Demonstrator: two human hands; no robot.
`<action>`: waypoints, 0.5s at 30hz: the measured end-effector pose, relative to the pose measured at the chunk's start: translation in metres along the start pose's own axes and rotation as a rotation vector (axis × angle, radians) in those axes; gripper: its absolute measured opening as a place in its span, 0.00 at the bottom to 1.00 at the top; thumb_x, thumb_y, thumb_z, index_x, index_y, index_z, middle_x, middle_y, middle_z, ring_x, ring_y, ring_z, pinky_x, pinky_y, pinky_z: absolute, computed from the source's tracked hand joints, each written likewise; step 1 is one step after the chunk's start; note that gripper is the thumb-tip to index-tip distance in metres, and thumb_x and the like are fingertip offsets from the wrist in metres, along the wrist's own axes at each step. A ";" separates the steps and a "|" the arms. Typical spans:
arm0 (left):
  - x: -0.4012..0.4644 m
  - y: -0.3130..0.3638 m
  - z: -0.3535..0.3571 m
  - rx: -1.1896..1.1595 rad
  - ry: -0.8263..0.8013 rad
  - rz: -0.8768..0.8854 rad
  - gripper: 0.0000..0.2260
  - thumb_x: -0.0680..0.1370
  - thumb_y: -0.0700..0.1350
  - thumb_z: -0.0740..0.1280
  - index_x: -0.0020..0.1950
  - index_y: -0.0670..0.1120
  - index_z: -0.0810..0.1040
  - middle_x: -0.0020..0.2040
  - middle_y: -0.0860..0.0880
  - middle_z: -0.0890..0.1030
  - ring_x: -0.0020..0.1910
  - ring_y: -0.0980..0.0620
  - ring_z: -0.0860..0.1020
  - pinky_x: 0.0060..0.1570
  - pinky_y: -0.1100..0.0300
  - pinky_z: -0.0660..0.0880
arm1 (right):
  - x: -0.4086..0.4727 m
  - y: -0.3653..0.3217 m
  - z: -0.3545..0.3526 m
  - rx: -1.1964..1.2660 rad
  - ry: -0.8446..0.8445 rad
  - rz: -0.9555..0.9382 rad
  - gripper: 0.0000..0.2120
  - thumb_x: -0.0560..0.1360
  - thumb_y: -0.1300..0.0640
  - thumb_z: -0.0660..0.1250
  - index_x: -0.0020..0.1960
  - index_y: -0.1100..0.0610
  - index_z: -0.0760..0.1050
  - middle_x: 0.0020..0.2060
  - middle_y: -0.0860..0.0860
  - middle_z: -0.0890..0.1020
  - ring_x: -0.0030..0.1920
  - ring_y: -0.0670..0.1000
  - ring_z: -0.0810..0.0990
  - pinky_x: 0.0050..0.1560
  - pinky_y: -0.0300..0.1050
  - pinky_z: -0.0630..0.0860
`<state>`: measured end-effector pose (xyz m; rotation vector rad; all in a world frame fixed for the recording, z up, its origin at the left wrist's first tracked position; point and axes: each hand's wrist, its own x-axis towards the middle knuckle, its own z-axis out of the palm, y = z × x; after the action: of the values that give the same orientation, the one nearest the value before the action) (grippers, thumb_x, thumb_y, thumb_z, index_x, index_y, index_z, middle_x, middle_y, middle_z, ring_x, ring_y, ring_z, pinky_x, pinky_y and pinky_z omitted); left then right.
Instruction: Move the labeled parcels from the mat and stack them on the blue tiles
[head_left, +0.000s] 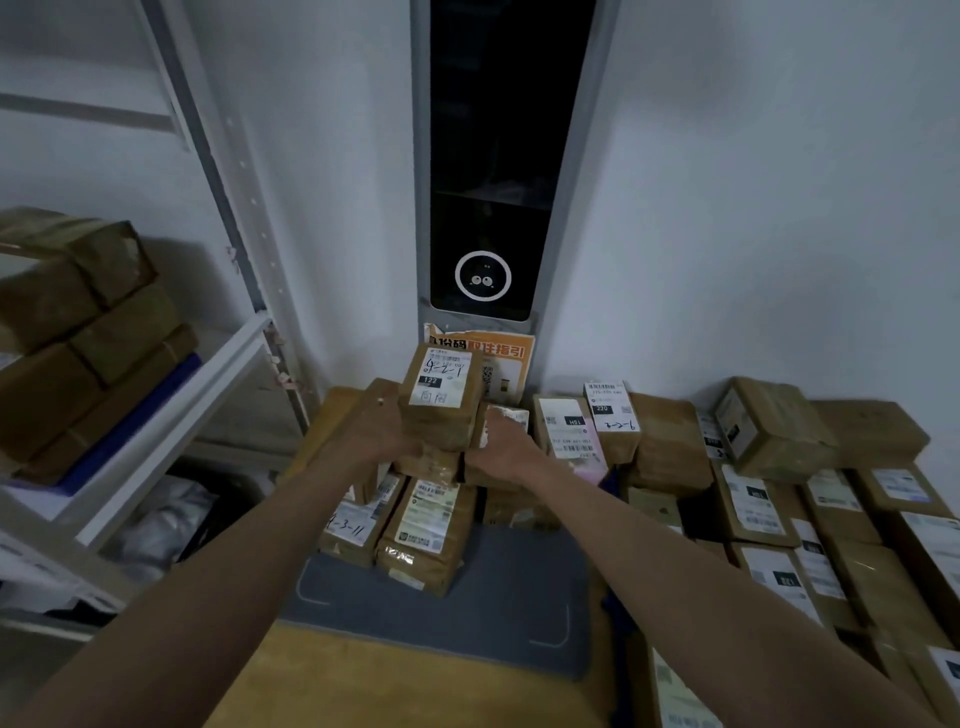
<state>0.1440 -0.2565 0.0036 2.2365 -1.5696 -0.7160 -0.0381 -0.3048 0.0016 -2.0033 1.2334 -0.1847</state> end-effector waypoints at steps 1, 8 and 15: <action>0.005 0.001 0.000 -0.007 0.005 0.002 0.34 0.68 0.45 0.77 0.70 0.47 0.65 0.62 0.46 0.75 0.52 0.52 0.74 0.36 0.65 0.69 | 0.007 -0.001 0.000 -0.009 0.005 -0.004 0.24 0.73 0.53 0.71 0.67 0.55 0.71 0.63 0.55 0.77 0.64 0.57 0.74 0.66 0.53 0.72; 0.035 0.014 -0.004 0.012 -0.006 -0.053 0.29 0.71 0.53 0.76 0.67 0.44 0.72 0.62 0.45 0.78 0.58 0.47 0.77 0.48 0.61 0.75 | 0.042 -0.006 -0.002 0.081 -0.058 0.072 0.26 0.73 0.55 0.73 0.69 0.56 0.72 0.64 0.54 0.77 0.65 0.56 0.75 0.67 0.50 0.72; 0.040 0.027 -0.005 0.108 -0.011 -0.112 0.29 0.74 0.54 0.73 0.71 0.46 0.69 0.65 0.44 0.75 0.63 0.48 0.74 0.38 0.70 0.65 | 0.055 -0.003 -0.006 0.282 -0.032 0.149 0.24 0.73 0.60 0.72 0.68 0.56 0.74 0.63 0.54 0.79 0.64 0.55 0.75 0.67 0.52 0.73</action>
<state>0.1372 -0.3029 0.0133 2.4192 -1.5318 -0.6897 -0.0103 -0.3518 -0.0057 -1.6610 1.2557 -0.2382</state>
